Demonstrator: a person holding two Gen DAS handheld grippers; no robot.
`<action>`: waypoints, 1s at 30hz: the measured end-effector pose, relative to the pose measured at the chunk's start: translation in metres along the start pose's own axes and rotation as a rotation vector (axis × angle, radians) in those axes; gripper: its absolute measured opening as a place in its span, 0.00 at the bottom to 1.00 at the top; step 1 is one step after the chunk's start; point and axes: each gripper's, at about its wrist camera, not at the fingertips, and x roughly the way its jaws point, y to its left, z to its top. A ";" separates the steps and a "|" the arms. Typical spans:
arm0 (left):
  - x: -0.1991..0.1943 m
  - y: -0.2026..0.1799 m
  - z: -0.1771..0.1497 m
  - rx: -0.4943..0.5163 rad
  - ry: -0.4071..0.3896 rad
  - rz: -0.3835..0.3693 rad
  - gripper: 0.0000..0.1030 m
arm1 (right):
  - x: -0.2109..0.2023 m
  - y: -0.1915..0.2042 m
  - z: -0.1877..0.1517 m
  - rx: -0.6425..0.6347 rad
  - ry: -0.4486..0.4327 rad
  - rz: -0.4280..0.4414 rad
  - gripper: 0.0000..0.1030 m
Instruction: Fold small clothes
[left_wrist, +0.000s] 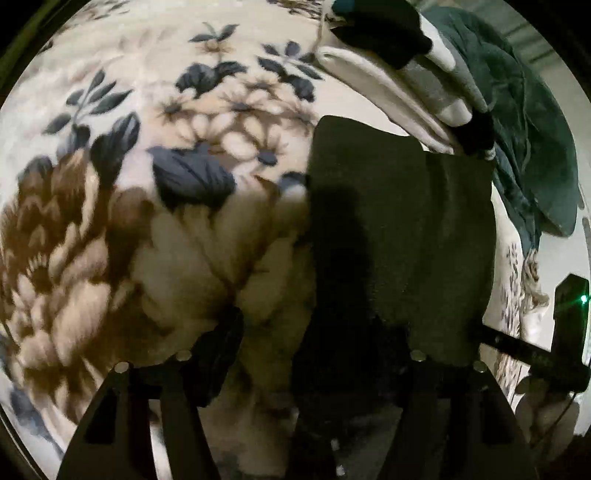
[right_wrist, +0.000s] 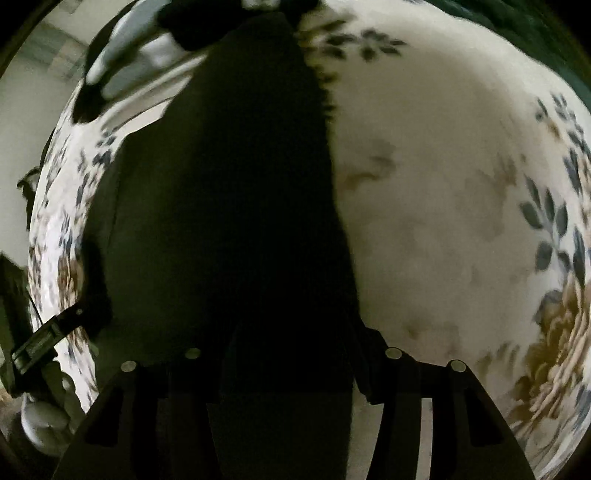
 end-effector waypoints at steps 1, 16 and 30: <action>-0.003 -0.003 0.000 0.009 0.000 0.011 0.63 | -0.002 -0.002 0.000 0.007 0.001 0.006 0.52; -0.097 0.009 -0.132 -0.157 0.100 -0.157 0.67 | -0.070 -0.059 -0.139 0.186 0.139 0.165 0.58; -0.050 -0.010 -0.305 -0.165 0.219 -0.009 0.08 | 0.000 -0.076 -0.352 0.296 0.358 0.197 0.53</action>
